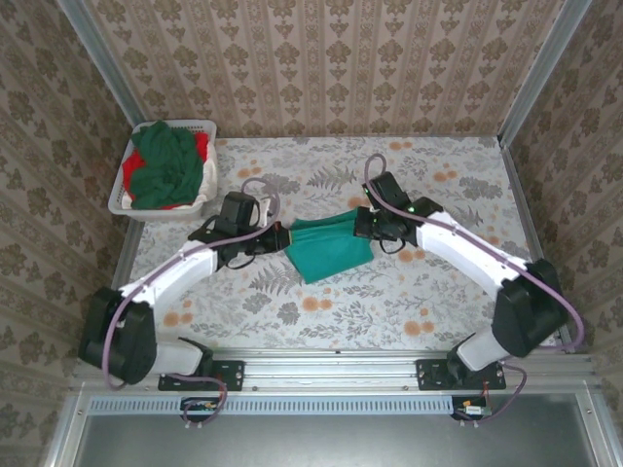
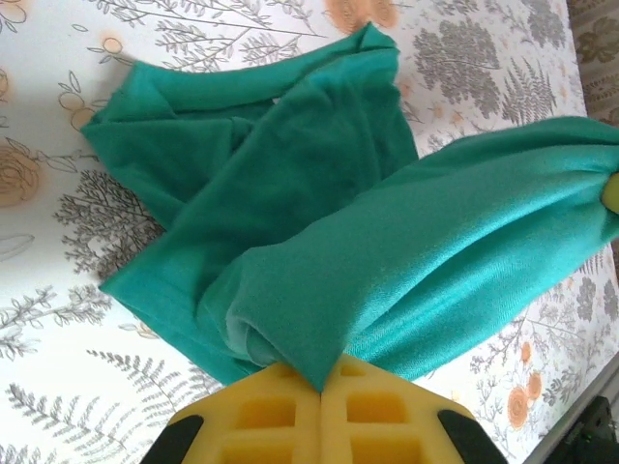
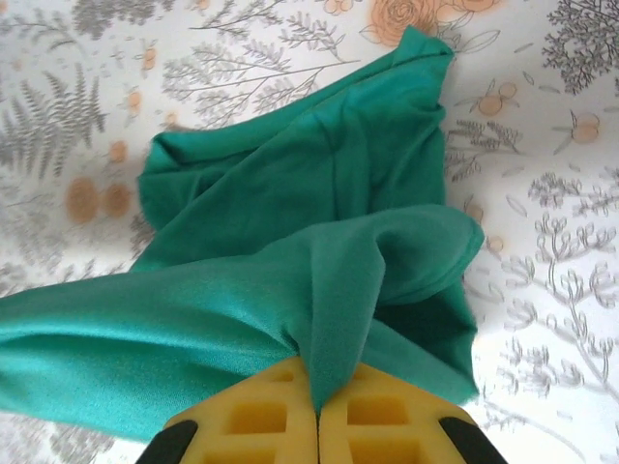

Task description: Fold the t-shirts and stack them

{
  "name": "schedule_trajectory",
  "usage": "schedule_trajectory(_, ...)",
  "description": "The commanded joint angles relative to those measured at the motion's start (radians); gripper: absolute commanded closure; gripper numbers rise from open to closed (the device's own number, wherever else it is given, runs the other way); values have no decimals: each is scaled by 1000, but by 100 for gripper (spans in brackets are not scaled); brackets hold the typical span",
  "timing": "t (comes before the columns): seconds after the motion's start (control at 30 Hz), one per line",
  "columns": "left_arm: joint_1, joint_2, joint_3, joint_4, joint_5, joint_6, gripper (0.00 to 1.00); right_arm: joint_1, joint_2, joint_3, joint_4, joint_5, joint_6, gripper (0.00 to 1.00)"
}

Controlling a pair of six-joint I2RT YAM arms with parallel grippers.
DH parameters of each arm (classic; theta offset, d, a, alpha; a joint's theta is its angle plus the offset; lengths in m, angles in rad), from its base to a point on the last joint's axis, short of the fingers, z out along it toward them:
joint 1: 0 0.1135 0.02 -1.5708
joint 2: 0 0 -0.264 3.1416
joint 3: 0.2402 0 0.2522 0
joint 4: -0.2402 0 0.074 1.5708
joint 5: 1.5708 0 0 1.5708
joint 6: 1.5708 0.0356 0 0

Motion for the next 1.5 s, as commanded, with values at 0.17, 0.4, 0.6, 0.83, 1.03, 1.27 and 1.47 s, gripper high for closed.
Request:
schedule_trajectory(0.17, 112, 261, 193, -1, 167, 88, 100, -74, 188, 177, -19, -56, -83, 91)
schedule_trajectory(0.4, 153, 478, 317, -31, 230, 119, 81, -121, 332, 268, -18, -115, -90, 82)
schedule_trajectory(0.6, 190, 557, 449, -116, 214, 156, 66, -147, 370, 337, -44, -81, -105, 52)
schedule_trajectory(0.83, 197, 488, 490, -184, 110, 195, 61, -78, 166, 136, 136, -50, -164, 36)
schedule_trajectory(1.03, 81, 341, 275, 57, 86, 96, 62, -61, 337, 221, 148, -144, -145, 67)
schedule_trajectory(1.27, 54, 467, 185, 243, 111, 36, 65, -116, 548, 418, -42, -39, -85, 68)
schedule_trajectory(1.47, 68, 564, 193, 223, 124, 49, 70, -181, 568, 343, -4, -86, -73, 58)
